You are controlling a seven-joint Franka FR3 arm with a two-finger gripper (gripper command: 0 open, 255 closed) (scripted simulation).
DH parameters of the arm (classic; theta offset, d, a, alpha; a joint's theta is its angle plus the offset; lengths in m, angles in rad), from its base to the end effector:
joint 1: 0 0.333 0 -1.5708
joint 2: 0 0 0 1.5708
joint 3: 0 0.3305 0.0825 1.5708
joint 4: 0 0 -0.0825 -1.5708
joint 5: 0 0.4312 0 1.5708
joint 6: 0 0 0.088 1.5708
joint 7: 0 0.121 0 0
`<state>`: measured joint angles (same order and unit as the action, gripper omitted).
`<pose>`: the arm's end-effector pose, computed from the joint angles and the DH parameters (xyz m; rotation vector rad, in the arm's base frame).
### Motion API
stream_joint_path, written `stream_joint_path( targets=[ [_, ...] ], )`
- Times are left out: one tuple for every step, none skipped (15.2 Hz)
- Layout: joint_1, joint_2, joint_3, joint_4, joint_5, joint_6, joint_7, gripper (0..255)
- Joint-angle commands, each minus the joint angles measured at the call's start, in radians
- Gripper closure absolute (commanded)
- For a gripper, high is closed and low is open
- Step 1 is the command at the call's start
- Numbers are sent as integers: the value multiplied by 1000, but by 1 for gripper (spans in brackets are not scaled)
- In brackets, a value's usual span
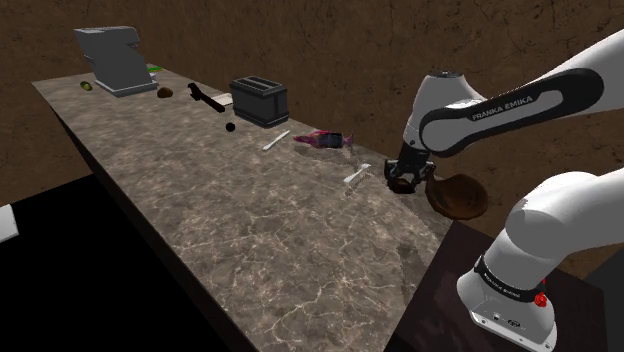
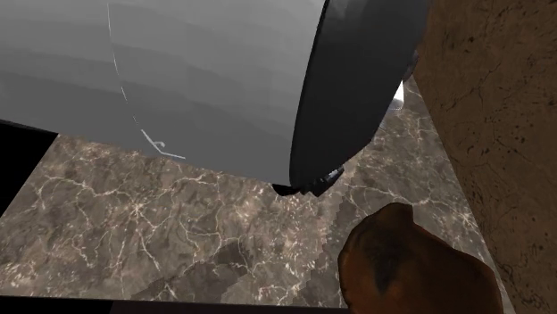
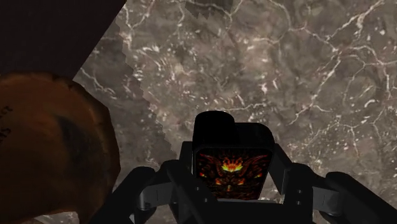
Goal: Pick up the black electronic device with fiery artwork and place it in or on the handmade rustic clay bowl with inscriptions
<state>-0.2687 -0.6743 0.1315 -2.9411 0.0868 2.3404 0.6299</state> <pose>0.3340 -0.0552 0.3138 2.8590 -1.2956 0.1158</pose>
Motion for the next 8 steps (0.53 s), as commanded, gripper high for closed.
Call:
stream_joint_path(
  targets=[
    [-1,-25,-3,14,-2,-40,-1,255],
    [-1,-36,-5,22,-3,-59,-2,255],
    [-1,-46,-6,31,-4,-78,-2,255],
    [-1,-56,-7,40,-5,-97,-2,255],
    [-1,-66,-9,49,-6,-115,-2,255],
    [-2,-74,-10,58,-7,-133,-2,255],
    [-2,-83,-11,68,-8,-151,-3,255],
    [-2,-91,-12,77,-9,-168,-3,255]
  ],
)
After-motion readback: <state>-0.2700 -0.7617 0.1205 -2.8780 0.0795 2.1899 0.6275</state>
